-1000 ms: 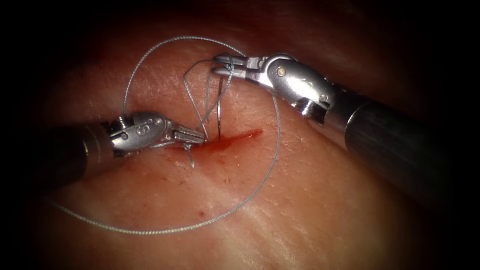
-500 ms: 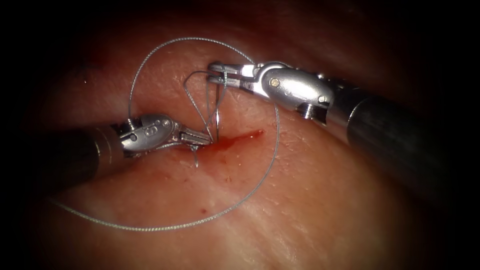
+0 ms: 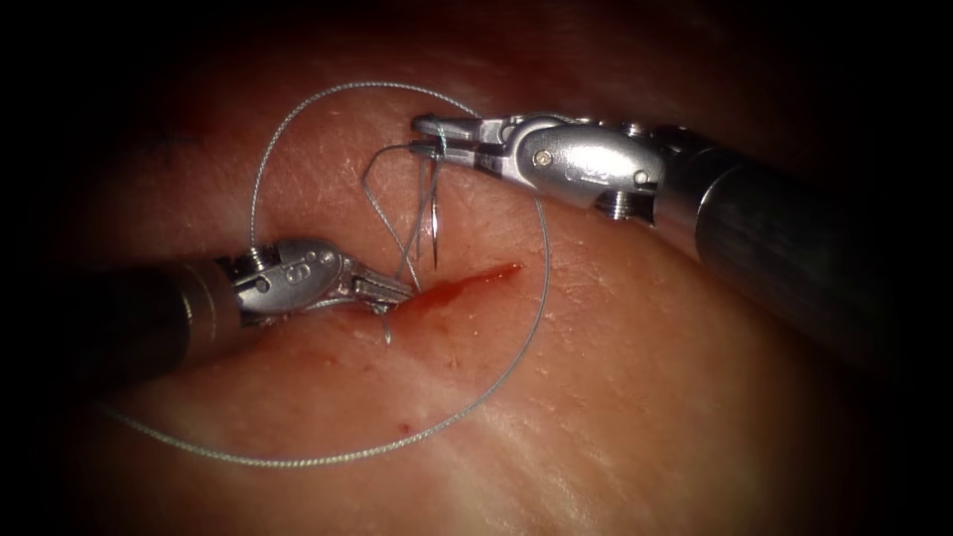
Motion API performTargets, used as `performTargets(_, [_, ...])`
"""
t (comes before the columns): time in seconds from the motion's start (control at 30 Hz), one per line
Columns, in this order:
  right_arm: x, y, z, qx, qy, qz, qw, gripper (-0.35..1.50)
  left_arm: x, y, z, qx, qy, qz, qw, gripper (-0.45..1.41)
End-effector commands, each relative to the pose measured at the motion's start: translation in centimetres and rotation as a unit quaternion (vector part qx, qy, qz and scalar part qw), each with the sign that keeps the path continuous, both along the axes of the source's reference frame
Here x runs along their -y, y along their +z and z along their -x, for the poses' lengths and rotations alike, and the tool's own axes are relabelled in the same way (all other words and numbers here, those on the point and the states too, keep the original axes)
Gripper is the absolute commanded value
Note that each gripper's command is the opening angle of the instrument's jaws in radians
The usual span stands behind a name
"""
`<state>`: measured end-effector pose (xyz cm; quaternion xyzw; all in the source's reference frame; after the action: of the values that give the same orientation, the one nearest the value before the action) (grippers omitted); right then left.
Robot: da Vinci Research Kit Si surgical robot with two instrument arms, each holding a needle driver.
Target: Wound Closure
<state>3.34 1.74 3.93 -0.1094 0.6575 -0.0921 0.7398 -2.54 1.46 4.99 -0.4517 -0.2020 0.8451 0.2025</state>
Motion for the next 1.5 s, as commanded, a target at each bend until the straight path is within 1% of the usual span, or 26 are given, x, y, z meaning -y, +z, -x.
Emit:
performTargets(0.03, [-0.02, 0.06, -0.09, 0.002, -0.003, 0.006, 1.000, -0.35, -0.04, 0.06, 0.03, 0.002, 0.001, 0.000, 1.000, -0.37])
performTargets(0.1, [0.06, 0.10, -0.10, 0.003, -0.005, 0.010, 1.000, -0.35, -0.08, 0.03, 0.00, 0.004, 0.003, -0.002, 1.000, -0.37])
performTargets(0.23, [0.14, 0.13, -0.11, 0.005, -0.006, 0.013, 1.000, -0.35, -0.13, 0.02, -0.04, 0.004, 0.003, -0.003, 1.000, -0.37])
performTargets(0.4, [0.22, 0.12, -0.12, 0.004, -0.007, 0.015, 1.000, -0.35, -0.15, 0.03, -0.05, 0.003, 0.004, -0.002, 1.000, -0.37])
performTargets(0.43, [0.27, 0.12, -0.13, 0.003, -0.009, 0.016, 1.000, -0.35, -0.15, 0.03, -0.06, 0.004, 0.004, -0.002, 1.000, -0.37])
performTargets(0.7, [0.36, 0.15, -0.14, -0.003, -0.014, -0.001, 1.000, -0.35, -0.14, 0.03, -0.09, 0.003, 0.003, 0.000, 1.000, -0.37])
performTargets(0.87, [0.39, 0.09, -0.15, -0.014, -0.021, -0.017, 1.000, -0.35, -0.15, 0.04, -0.13, 0.003, 0.004, 0.000, 1.000, -0.37])
performTargets(0.97, [0.39, 0.03, -0.15, -0.016, -0.027, -0.031, 0.999, -0.35, -0.15, 0.04, -0.15, 0.002, 0.004, 0.001, 1.000, -0.37])
performTargets(1.17, [0.34, -0.02, -0.16, -0.013, -0.037, -0.036, 0.999, -0.35, -0.12, 0.00, -0.15, 0.001, 0.003, 0.001, 1.000, -0.37])
performTargets(1.23, [0.31, -0.03, -0.17, -0.005, -0.045, -0.038, 0.998, -0.35, -0.11, -0.04, -0.14, 0.001, 0.003, 0.000, 1.000, -0.37])
performTargets(1.37, [0.27, -0.03, -0.20, 0.000, -0.067, -0.048, 0.997, -0.35, -0.12, -0.19, -0.13, 0.001, 0.003, -0.006, 1.000, -0.37])
performTargets(1.5, [0.22, -0.03, -0.27, -0.010, -0.084, -0.064, 0.994, -0.35, -0.14, -0.40, -0.12, 0.005, 0.001, 0.004, 1.000, -0.37])
